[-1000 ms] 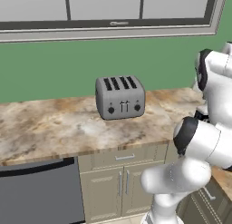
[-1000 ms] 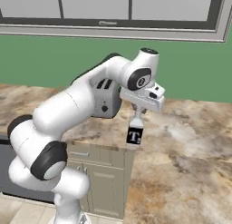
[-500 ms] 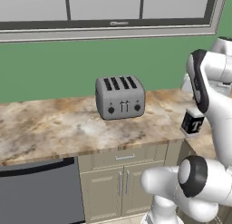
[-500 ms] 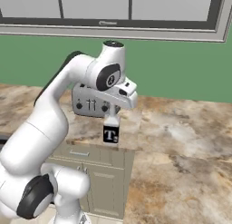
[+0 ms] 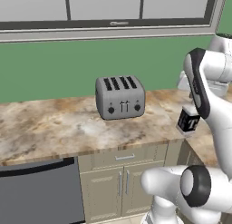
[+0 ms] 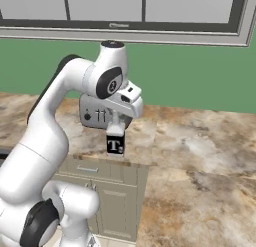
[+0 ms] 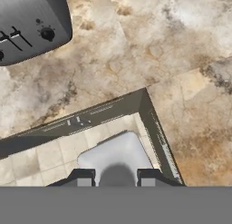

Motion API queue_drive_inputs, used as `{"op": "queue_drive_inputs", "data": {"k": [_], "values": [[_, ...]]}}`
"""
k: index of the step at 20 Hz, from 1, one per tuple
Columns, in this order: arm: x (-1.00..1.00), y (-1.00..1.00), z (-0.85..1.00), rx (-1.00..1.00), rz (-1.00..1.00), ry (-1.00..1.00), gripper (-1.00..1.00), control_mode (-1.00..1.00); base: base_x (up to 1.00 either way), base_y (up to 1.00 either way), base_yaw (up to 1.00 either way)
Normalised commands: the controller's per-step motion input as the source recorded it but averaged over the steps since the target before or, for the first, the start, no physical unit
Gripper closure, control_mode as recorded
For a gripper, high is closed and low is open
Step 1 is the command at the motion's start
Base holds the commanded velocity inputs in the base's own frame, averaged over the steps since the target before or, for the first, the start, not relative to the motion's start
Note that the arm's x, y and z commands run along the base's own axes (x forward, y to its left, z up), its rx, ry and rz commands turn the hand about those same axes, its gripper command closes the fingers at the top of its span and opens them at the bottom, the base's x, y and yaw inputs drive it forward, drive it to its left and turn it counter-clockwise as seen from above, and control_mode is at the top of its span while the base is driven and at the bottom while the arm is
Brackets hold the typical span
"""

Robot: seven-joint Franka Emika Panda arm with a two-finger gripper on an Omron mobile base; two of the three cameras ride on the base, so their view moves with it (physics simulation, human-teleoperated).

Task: Place the drinks on the dining counter in a tight cluster.

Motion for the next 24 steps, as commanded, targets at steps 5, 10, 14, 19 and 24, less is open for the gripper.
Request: {"op": "queue_drive_inputs", "data": {"k": [5, 10, 14, 19, 24], "values": [[-0.17, 0.00, 0.00, 0.00, 0.00, 0.00, 1.00, -1.00, 0.00, 0.00, 0.00], [0.00, 0.00, 0.00, 0.00, 0.00, 0.00, 1.00, 1.00, -0.62, 0.48, 0.02], [0.00, 0.00, 0.00, 0.00, 0.00, 0.00, 1.00, 1.00, -0.51, 1.00, 0.22], [0.00, 0.00, 0.00, 0.00, 0.00, 0.00, 1.00, 1.00, -0.06, 0.92, 0.54], [0.00, 0.00, 0.00, 0.00, 0.00, 0.00, 1.00, 1.00, 0.05, 0.45, 0.87]]}}
